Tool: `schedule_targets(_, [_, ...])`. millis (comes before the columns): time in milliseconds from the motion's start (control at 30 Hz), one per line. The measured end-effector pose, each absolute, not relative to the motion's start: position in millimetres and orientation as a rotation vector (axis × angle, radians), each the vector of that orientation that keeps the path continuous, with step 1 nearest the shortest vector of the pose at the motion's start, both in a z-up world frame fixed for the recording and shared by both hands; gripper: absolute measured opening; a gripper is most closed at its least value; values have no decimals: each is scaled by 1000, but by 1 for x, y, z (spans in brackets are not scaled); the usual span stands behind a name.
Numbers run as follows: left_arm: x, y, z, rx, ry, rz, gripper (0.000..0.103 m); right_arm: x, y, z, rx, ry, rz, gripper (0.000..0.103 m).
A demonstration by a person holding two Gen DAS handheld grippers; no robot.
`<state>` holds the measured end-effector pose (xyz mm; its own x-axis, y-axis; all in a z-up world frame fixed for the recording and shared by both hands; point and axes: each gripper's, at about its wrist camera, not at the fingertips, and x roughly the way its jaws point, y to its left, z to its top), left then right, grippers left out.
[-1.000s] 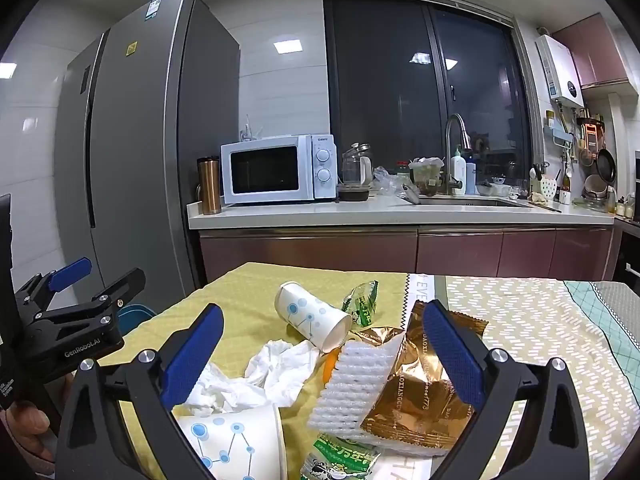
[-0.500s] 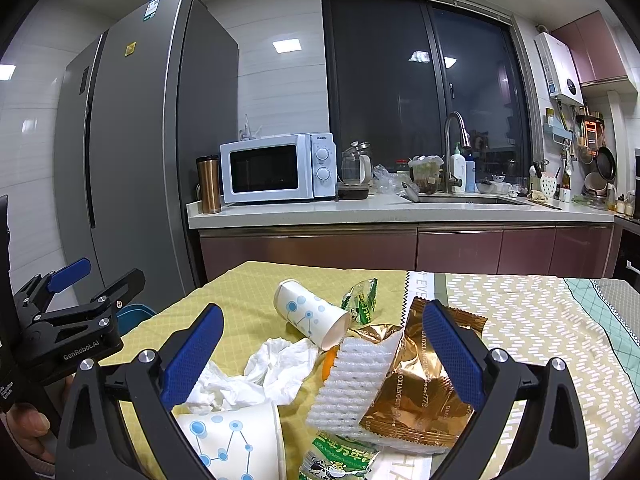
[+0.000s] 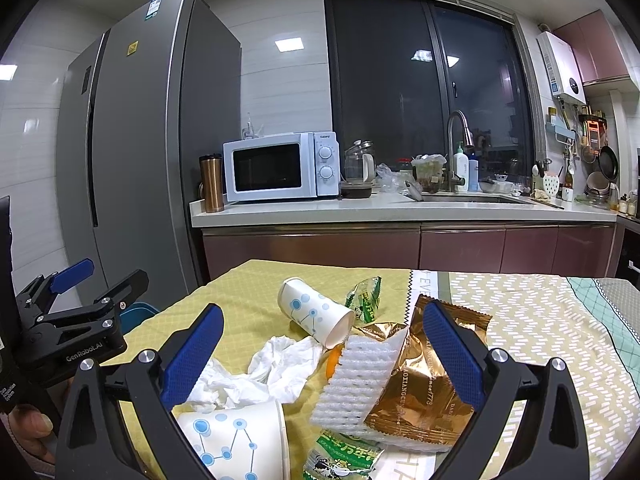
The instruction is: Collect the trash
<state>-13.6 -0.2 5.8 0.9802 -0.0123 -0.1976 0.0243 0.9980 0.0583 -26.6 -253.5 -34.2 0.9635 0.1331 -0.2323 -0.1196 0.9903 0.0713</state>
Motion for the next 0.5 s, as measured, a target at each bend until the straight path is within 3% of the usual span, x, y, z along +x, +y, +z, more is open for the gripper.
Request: schedule_targets(500, [-15,0,6,60,199,-17,98,-26,-252,-36,59,242,137,96])
